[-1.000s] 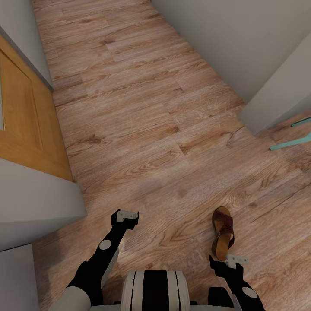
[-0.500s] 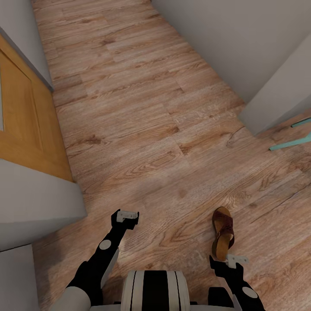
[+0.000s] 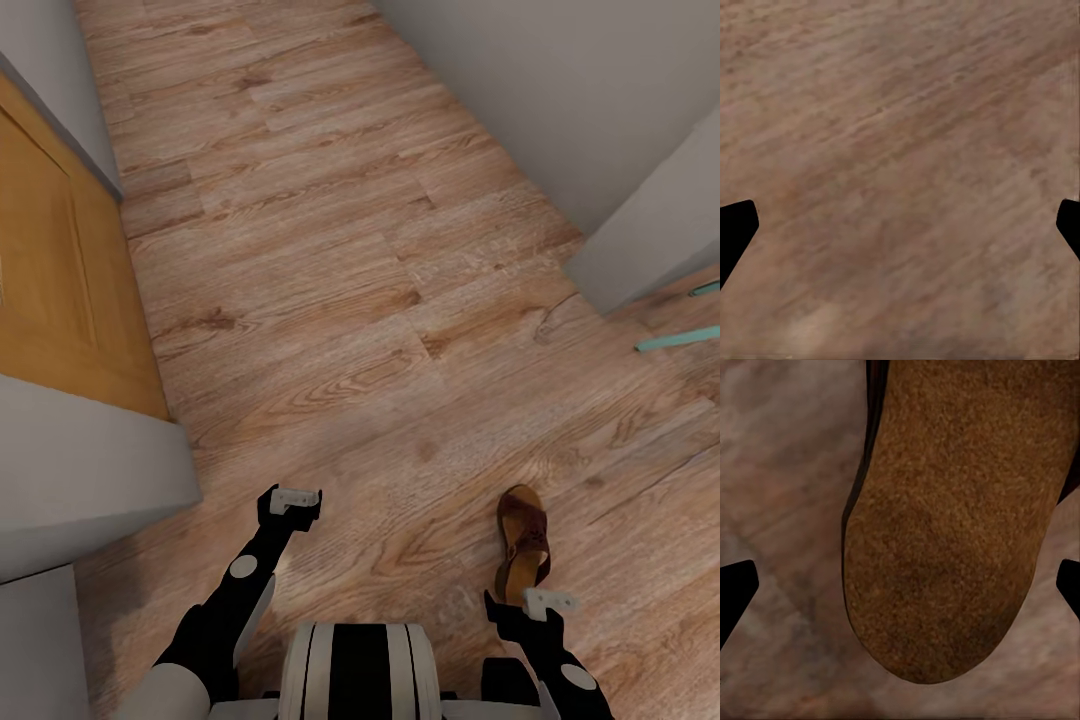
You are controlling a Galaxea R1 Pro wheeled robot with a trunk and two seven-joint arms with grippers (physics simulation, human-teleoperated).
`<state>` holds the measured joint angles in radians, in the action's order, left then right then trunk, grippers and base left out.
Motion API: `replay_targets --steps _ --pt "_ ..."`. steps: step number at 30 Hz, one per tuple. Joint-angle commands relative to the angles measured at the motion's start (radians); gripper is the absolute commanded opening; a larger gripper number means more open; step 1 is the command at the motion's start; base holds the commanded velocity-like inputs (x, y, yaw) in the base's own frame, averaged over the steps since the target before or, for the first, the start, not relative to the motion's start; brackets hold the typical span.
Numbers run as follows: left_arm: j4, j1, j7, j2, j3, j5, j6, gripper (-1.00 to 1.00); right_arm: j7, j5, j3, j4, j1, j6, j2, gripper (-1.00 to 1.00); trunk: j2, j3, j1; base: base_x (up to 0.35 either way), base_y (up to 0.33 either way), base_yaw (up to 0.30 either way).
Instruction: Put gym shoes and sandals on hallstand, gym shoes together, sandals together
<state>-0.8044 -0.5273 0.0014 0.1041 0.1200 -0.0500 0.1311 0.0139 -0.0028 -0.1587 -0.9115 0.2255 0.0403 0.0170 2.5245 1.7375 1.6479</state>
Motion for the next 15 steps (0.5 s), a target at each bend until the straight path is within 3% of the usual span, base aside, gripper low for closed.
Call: replay_targets --steps 1,15 --pt "0.0 0.0 0.0 0.0 0.0 -0.005 0.003 1.0 0.001 0.0 -0.001 -0.001 0.0 0.004 0.0 1.0 0.0 0.001 0.0 0.0 0.0 0.076" --pt "0.0 0.0 0.0 0.0 0.0 -0.005 0.004 1.0 0.001 0.0 -0.001 -0.003 0.0 0.004 0.0 1.0 0.0 0.003 0.0 0.0 0.0 0.008"
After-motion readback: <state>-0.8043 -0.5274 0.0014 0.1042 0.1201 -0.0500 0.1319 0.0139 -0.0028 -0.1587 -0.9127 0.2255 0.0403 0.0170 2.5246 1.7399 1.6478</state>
